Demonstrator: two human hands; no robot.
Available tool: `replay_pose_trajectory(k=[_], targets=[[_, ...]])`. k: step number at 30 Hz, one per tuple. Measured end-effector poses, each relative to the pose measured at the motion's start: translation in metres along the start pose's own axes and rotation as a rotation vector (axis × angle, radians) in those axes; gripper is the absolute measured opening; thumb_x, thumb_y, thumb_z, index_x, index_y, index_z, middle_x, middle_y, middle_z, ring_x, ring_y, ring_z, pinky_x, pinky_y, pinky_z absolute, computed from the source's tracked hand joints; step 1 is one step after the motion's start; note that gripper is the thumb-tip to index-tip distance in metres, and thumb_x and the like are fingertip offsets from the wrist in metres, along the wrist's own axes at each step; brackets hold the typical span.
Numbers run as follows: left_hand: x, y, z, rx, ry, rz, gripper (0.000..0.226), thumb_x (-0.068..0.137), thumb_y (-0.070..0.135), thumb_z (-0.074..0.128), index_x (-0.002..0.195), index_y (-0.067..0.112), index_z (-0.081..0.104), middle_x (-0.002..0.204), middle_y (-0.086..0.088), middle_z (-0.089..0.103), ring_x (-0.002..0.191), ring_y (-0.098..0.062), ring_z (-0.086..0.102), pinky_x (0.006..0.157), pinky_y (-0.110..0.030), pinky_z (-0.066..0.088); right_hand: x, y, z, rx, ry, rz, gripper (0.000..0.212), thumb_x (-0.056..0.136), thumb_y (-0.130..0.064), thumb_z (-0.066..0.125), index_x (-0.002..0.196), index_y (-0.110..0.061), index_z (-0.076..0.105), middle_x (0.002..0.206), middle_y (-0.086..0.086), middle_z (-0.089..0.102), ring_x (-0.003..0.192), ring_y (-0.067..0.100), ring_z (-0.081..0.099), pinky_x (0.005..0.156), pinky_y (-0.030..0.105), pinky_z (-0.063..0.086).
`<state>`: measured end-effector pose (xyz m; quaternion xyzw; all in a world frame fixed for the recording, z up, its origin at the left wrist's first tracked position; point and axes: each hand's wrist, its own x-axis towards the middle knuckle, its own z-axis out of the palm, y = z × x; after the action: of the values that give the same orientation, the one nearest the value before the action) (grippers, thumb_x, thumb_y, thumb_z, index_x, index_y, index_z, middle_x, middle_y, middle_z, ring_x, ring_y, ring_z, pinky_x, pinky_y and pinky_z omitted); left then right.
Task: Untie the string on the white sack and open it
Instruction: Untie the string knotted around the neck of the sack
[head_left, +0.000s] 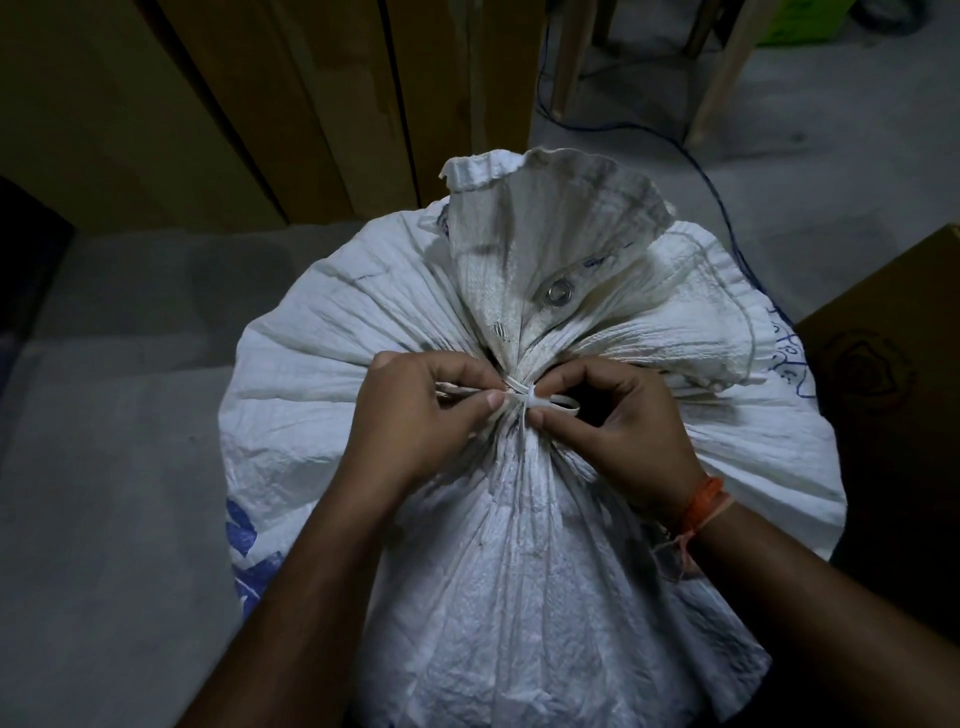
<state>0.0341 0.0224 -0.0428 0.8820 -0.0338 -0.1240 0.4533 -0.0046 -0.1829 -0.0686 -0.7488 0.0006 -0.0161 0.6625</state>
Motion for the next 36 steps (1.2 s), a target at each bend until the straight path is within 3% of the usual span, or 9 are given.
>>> replay_pose_trajectory(k=[6,21,25,30,33,36], targets=[[-0.001,0.004,0.003,-0.093,-0.034,-0.032,0.005,0.088,0.018,0.084,0.085,0.021,0.085,0.085,-0.001,0.084,0.086,-0.023,0.081,0.089,-0.05,0.064,-0.001,-0.001,0.0,-0.009,0.002,0.0,0.015,0.078,-0.002,0.087,0.085,-0.002,0.075,0.087,0.016,0.076,0.082,0.032,0.073,0.077,0.045,0.058],[-0.002,0.008,0.011,-0.086,-0.047,-0.011,0.003,0.089,0.019,0.083,0.09,0.02,0.086,0.086,0.003,0.085,0.087,-0.015,0.081,0.091,-0.047,0.064,0.0,0.001,0.0,-0.019,-0.021,-0.024,0.014,0.078,0.001,0.086,0.086,0.001,0.074,0.087,0.015,0.075,0.081,0.013,0.071,0.077,0.027,0.057],[-0.003,0.008,0.013,-0.107,-0.038,-0.014,0.003,0.09,0.02,0.082,0.091,0.021,0.085,0.087,0.003,0.084,0.087,-0.018,0.081,0.09,-0.05,0.064,0.0,0.001,0.0,-0.005,-0.021,-0.016,0.014,0.079,0.0,0.086,0.086,0.0,0.073,0.088,0.016,0.076,0.084,0.02,0.073,0.079,0.034,0.059],[-0.003,0.007,0.009,-0.148,-0.078,-0.055,0.005,0.09,0.02,0.083,0.095,0.022,0.084,0.092,0.0,0.085,0.09,-0.025,0.082,0.093,-0.054,0.063,0.0,0.0,-0.001,0.014,-0.019,0.0,0.014,0.079,-0.001,0.086,0.086,0.0,0.074,0.088,0.019,0.075,0.087,0.042,0.072,0.08,0.053,0.058],[-0.003,0.007,0.007,-0.144,-0.078,-0.061,0.006,0.091,0.018,0.081,0.094,0.022,0.084,0.093,-0.001,0.085,0.092,-0.026,0.081,0.094,-0.054,0.062,0.0,-0.001,-0.001,0.008,-0.021,0.008,0.014,0.078,-0.001,0.086,0.086,-0.001,0.074,0.088,0.017,0.076,0.085,0.037,0.073,0.078,0.047,0.058],[-0.002,0.008,0.008,-0.135,-0.079,-0.066,0.007,0.091,0.015,0.081,0.094,0.02,0.084,0.094,-0.003,0.085,0.094,-0.029,0.08,0.095,-0.054,0.062,0.001,0.0,0.0,0.015,-0.024,0.01,0.014,0.078,0.0,0.086,0.086,-0.002,0.074,0.088,0.015,0.076,0.082,0.021,0.072,0.078,0.034,0.057]])
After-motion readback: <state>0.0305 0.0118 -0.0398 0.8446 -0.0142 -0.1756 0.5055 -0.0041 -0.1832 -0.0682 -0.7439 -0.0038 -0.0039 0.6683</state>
